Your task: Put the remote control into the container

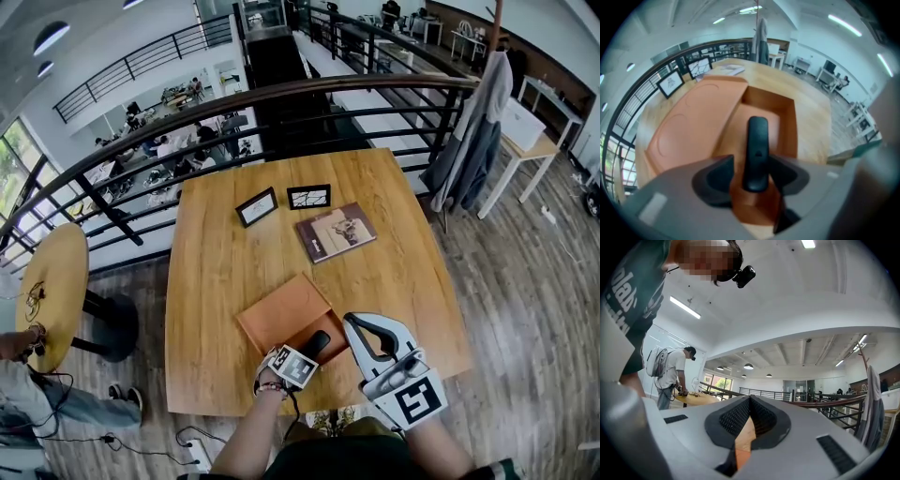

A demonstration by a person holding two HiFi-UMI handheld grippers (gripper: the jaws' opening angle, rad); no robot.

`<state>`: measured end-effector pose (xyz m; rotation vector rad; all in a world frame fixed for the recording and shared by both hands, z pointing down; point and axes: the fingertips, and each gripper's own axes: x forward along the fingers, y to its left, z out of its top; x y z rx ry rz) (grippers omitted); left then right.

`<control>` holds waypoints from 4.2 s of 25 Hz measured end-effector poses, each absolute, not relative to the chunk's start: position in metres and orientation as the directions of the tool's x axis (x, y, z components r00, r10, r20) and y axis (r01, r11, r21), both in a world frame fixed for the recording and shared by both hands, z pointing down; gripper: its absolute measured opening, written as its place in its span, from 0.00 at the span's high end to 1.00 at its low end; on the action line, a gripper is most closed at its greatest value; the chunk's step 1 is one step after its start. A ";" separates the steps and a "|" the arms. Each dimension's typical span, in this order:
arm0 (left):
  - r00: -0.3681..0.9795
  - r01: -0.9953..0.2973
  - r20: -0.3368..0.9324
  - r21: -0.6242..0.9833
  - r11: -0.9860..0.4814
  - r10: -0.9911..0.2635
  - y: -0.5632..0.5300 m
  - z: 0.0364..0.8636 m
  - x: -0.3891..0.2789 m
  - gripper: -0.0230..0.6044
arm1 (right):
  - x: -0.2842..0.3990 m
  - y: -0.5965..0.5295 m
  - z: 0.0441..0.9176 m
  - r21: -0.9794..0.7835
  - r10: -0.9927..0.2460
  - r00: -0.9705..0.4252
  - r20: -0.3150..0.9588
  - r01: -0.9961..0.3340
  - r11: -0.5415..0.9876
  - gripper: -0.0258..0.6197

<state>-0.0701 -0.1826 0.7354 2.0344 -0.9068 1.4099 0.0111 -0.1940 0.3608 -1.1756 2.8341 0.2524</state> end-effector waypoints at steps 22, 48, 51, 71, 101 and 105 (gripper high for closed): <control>0.344 -0.801 0.797 -0.026 -0.598 -0.496 -0.197 0.629 -0.072 0.63 | -0.009 -0.194 0.355 0.134 -0.643 -0.756 -0.122 -0.654 0.744 0.93; 0.456 -0.834 0.308 -0.180 -0.521 -0.835 -0.190 0.396 -0.081 0.78 | -0.009 -0.215 0.345 -0.004 -0.645 -0.754 -0.127 -0.650 0.760 0.93; 0.465 -0.837 0.238 -0.195 -0.511 -0.853 -0.186 0.373 -0.081 0.81 | -0.008 -0.214 0.343 -0.012 -0.645 -0.752 -0.135 -0.650 0.760 0.93; 0.489 -0.843 0.013 -0.250 -0.476 -0.872 -0.161 0.312 -0.090 0.97 | 0.001 -0.205 0.320 -0.019 -0.635 -0.747 -0.198 -0.644 0.764 0.93; 0.469 -0.861 -0.039 -0.243 -0.446 -0.883 -0.154 0.310 -0.092 0.97 | -0.022 -0.167 0.292 0.101 -0.523 -0.821 -0.230 -0.554 0.826 0.93; 0.472 -0.864 -0.048 -0.224 -0.451 -0.880 -0.151 0.307 -0.091 0.97 | -0.023 -0.165 0.291 0.083 -0.515 -0.824 -0.235 -0.545 0.834 0.93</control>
